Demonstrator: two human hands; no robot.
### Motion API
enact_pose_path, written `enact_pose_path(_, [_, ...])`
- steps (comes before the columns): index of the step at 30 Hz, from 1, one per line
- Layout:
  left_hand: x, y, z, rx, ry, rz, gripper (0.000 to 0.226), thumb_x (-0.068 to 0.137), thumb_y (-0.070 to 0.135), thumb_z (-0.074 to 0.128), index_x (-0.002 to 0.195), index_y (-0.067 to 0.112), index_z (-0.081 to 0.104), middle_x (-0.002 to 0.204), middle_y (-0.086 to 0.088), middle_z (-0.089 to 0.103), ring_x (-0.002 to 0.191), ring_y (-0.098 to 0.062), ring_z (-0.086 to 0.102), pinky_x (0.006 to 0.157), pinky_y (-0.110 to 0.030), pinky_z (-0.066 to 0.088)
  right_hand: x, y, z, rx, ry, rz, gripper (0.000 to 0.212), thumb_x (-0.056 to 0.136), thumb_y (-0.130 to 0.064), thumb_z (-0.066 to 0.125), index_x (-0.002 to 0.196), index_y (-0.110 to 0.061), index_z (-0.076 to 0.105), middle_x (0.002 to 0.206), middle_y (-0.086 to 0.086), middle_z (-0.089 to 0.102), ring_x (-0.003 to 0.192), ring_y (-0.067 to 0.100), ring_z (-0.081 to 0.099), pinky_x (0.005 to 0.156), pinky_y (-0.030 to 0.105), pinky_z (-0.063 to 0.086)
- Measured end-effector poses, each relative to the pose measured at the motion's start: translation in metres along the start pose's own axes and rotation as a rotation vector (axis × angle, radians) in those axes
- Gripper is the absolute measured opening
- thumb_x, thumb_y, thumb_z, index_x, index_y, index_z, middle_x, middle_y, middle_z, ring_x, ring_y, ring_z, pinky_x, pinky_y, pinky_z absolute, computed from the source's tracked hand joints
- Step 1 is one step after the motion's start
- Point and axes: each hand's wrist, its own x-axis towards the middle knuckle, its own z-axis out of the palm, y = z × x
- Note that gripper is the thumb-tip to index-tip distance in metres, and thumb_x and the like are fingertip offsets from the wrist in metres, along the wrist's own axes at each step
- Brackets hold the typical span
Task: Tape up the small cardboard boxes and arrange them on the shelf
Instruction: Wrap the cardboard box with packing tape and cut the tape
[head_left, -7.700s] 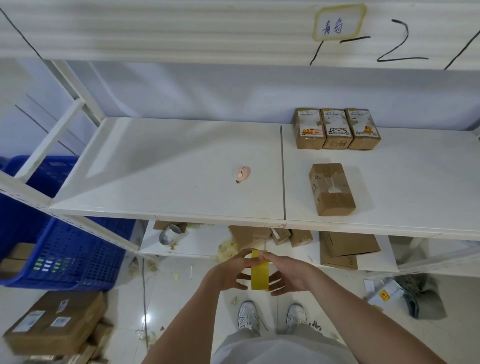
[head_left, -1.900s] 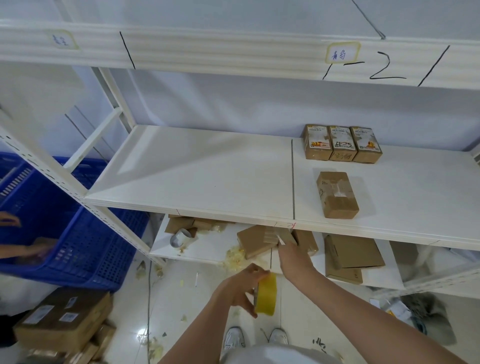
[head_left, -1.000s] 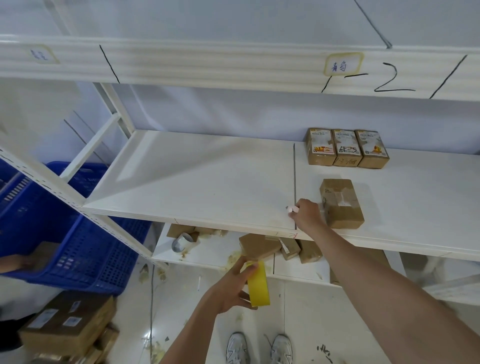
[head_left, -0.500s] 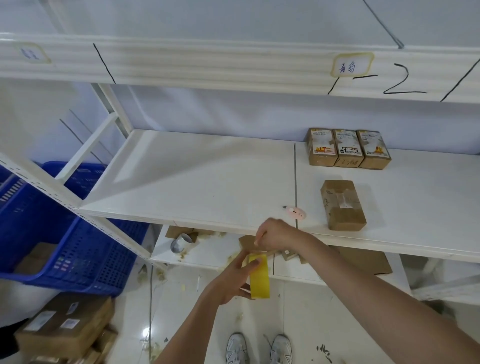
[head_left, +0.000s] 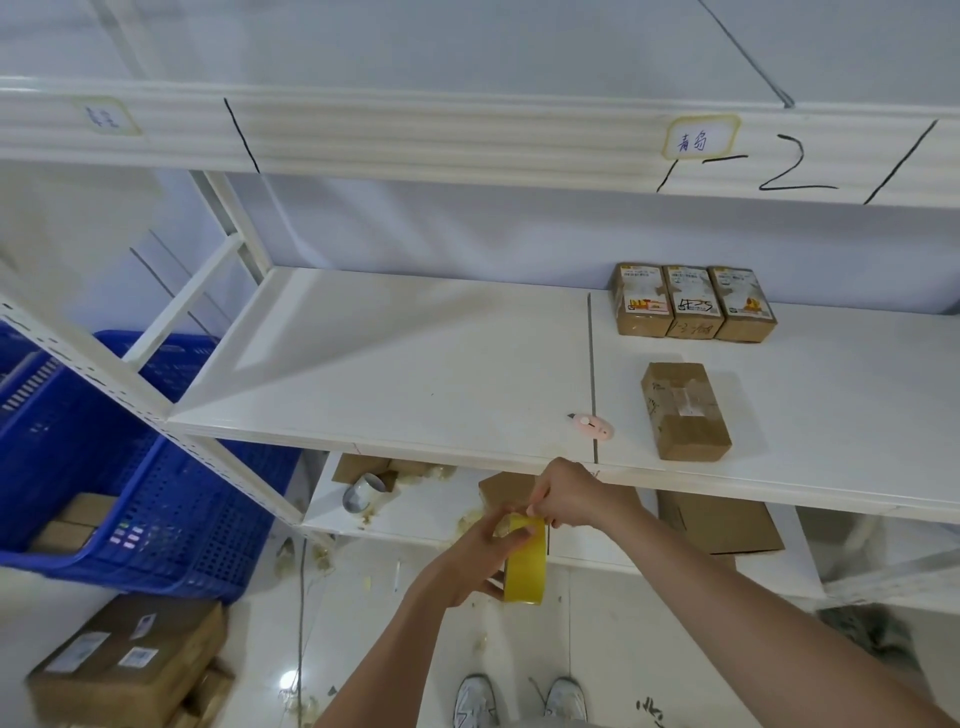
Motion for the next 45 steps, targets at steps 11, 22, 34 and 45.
enact_pose_path(11, [-0.002,-0.001,-0.008,-0.044,0.029,-0.026,0.044,0.093,0.059,0.061,0.134,0.047,0.048,0.133,-0.002,0.057,0.104,-0.034,0.068,0.088,-0.048,0.06,-0.004,-0.002,0.006,0.035,0.109,-0.064,0.016,0.093,-0.008,0.063,0.089,-0.012,0.077,0.075,-0.011,0.063,0.068,0.003,0.057,0.05,0.014,0.039])
enact_pose_path(22, [0.001,0.018,-0.032,-0.002,0.077,-0.077,0.047,0.092,0.058,0.062,0.135,0.052,0.046,0.128,0.001,0.059,0.102,-0.032,0.068,0.085,-0.044,0.061,0.012,-0.027,-0.002,-0.09,0.163,-0.134,0.013,0.092,-0.005,0.065,0.095,-0.003,0.077,0.101,0.008,0.074,0.096,0.02,0.068,0.076,0.024,0.052])
enact_pose_path(34, [0.017,0.031,-0.054,-0.088,0.129,-0.192,0.049,0.094,0.058,0.06,0.137,0.038,0.047,0.141,-0.013,0.048,0.117,-0.043,0.06,0.093,-0.052,0.057,0.044,-0.057,-0.013,-0.117,0.242,-0.137,0.014,0.093,-0.002,0.063,0.099,-0.004,0.076,0.107,0.01,0.074,0.102,0.025,0.068,0.078,0.025,0.048])
enact_pose_path(45, [0.047,0.023,-0.061,-0.177,0.205,-0.358,0.078,0.086,0.065,0.066,0.142,0.018,0.041,0.131,-0.015,0.056,0.112,-0.039,0.063,0.1,-0.049,0.054,0.073,-0.061,-0.002,-0.181,0.284,-0.091,0.022,0.091,0.006,0.056,0.096,-0.003,0.076,0.102,0.012,0.072,0.095,0.029,0.069,0.089,0.037,0.058])
